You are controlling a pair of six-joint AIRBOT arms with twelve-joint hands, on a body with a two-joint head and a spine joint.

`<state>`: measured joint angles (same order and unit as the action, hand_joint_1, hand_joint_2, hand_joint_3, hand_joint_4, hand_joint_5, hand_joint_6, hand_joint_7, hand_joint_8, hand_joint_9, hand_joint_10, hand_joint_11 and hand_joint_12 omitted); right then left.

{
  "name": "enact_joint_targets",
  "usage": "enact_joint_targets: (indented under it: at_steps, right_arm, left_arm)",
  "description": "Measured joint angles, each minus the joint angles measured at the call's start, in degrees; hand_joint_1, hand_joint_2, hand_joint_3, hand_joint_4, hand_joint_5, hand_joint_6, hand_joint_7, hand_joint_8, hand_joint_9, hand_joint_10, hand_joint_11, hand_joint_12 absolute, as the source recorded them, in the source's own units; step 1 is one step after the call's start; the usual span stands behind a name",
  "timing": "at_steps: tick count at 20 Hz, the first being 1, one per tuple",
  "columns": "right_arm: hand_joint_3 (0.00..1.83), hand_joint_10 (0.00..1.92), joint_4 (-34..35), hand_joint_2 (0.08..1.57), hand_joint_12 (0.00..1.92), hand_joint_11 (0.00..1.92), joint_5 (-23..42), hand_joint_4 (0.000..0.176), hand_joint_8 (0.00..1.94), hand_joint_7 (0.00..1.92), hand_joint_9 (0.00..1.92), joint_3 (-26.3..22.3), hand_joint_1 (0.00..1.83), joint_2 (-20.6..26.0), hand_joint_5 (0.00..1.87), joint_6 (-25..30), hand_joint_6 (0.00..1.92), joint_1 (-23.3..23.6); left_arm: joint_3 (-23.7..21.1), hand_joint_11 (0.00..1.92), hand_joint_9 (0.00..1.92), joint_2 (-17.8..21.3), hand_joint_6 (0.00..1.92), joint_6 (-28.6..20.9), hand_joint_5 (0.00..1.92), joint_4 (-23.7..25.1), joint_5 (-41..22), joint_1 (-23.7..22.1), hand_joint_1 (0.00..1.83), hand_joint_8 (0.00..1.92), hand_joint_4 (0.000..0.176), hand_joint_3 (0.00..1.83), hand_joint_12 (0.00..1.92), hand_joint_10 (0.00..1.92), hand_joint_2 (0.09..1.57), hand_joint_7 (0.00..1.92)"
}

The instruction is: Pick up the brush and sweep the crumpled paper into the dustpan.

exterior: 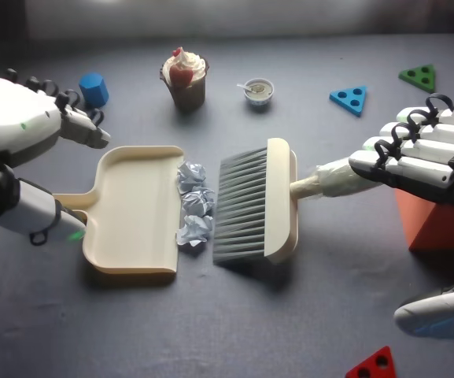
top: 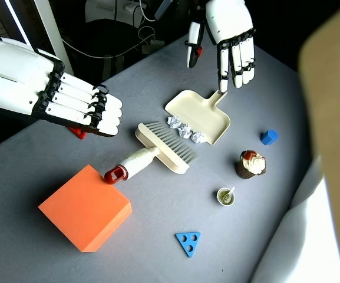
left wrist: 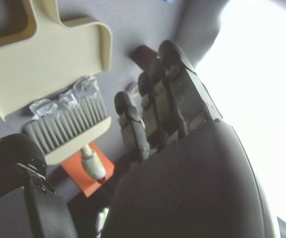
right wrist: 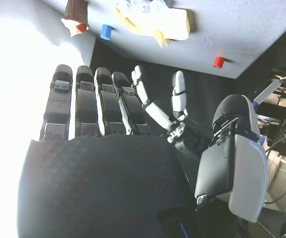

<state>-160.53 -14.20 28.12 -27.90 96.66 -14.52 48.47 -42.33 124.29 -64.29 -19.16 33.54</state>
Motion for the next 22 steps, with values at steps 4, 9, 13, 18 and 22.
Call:
enact_joint_targets:
  at_steps: [4, 9, 13, 18, 22]
  right_arm:
    - [0.00, 0.00, 0.00, 0.97, 0.00, 0.00, 0.00, 0.000, 0.00, 0.00, 0.00, 0.00, 0.07, 0.00, 0.00, -0.11, 0.00, 0.00]
    - [0.00, 0.00, 0.00, 0.97, 0.00, 0.00, -0.02, 0.000, 0.00, 0.00, 0.00, 0.00, 0.07, 0.00, 0.00, -0.13, 0.00, 0.00]
    - [0.00, 0.00, -0.02, 0.97, 0.00, 0.00, 0.00, 0.000, 0.00, 0.00, 0.00, 0.00, 0.09, 0.00, 0.00, -0.13, 0.00, 0.00]
    - [0.00, 0.01, 0.00, 0.95, 0.03, 0.06, 0.00, 0.000, 0.01, 0.04, 0.04, 0.00, 0.00, 0.00, 0.00, -0.31, 0.00, 0.00]
    - [0.00, 0.01, 0.00, 0.95, 0.02, 0.07, 0.00, 0.000, 0.01, 0.05, 0.05, 0.00, 0.00, 0.00, 0.00, -0.33, 0.00, 0.00]
  left_arm:
    - [1.25, 0.40, 0.32, -2.56, 0.00, -0.68, 0.45, -0.04, -0.72, 2.32, 0.70, 0.00, 0.123, 0.00, 0.01, 0.01, 0.93, 0.35]
    - [2.29, 0.40, 0.30, -4.00, 0.01, -1.79, 0.46, -1.18, -3.41, 6.03, 0.71, 0.00, 0.112, 0.00, 0.01, 0.00, 0.92, 0.33]
    - [3.58, 0.42, 0.32, -4.68, 0.01, -1.79, 0.48, -2.19, -5.79, 7.48, 0.70, 0.01, 0.119, 0.00, 0.01, 0.01, 0.92, 0.34]
    - [4.63, 0.27, 0.20, -5.90, 0.00, -1.11, 0.46, -3.65, -7.39, 8.50, 0.73, 0.00, 0.097, 0.00, 0.00, 0.00, 0.93, 0.25]
    - [4.98, 0.23, 0.18, -7.02, 0.01, -0.24, 0.45, -4.50, -8.81, 9.42, 0.71, 0.00, 0.097, 0.00, 0.00, 0.00, 0.94, 0.24]
